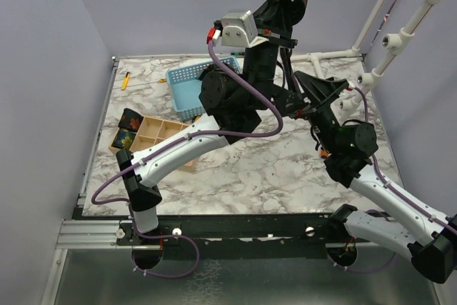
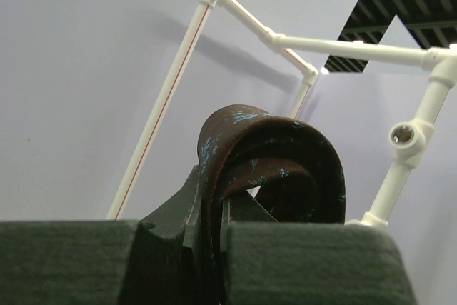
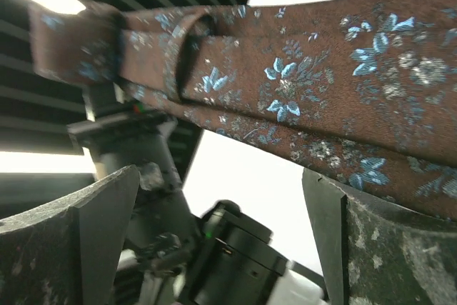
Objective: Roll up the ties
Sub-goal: Flatten out the tie at the center of the board.
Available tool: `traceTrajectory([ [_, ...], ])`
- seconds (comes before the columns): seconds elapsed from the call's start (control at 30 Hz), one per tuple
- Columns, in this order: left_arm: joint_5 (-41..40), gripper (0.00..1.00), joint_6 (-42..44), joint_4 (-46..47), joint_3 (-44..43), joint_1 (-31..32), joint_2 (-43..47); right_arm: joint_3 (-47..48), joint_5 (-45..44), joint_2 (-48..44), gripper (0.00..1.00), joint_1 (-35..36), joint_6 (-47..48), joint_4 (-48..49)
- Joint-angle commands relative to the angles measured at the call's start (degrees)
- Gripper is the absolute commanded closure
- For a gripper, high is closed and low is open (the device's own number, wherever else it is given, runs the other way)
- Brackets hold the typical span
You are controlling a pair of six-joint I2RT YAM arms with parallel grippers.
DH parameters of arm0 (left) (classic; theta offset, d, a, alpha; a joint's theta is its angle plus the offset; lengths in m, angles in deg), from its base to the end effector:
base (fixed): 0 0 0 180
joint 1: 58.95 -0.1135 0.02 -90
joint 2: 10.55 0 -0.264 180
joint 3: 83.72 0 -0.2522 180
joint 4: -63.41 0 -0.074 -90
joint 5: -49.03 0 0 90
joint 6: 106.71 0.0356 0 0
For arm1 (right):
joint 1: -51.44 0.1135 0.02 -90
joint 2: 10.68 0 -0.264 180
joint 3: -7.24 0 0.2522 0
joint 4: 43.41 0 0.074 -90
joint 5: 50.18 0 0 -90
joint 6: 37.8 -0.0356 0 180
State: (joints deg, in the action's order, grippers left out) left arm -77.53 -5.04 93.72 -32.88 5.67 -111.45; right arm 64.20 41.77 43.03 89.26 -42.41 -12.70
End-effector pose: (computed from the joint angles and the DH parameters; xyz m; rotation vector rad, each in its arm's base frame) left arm 0.1673 -0.3031 0.5797 -0.1652 0.8171 -0.6966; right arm 0.1623 0.1275 0.4018 0.5447 1.0895 2.1018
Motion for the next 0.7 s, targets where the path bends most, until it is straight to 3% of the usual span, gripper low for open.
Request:
traceTrajectory([
  [0.0, -1.1, 1.0, 1.2, 4.1, -5.7, 0.2, -2.5, 0.6, -11.7, -0.9, 0.0, 0.2, -8.8, 4.9],
  [0.27, -0.9, 1.0, -4.6, 4.5, -6.4, 0.2, -5.5, 5.3, -17.2, 6.7, 0.0, 0.0, -15.2, 6.2],
  [0.67, 2.3, 1.0, -7.2, 4.5, -0.9, 0.3, -2.1, 8.5, -15.4, 15.1, 0.01, -3.3, -21.7, 4.6],
])
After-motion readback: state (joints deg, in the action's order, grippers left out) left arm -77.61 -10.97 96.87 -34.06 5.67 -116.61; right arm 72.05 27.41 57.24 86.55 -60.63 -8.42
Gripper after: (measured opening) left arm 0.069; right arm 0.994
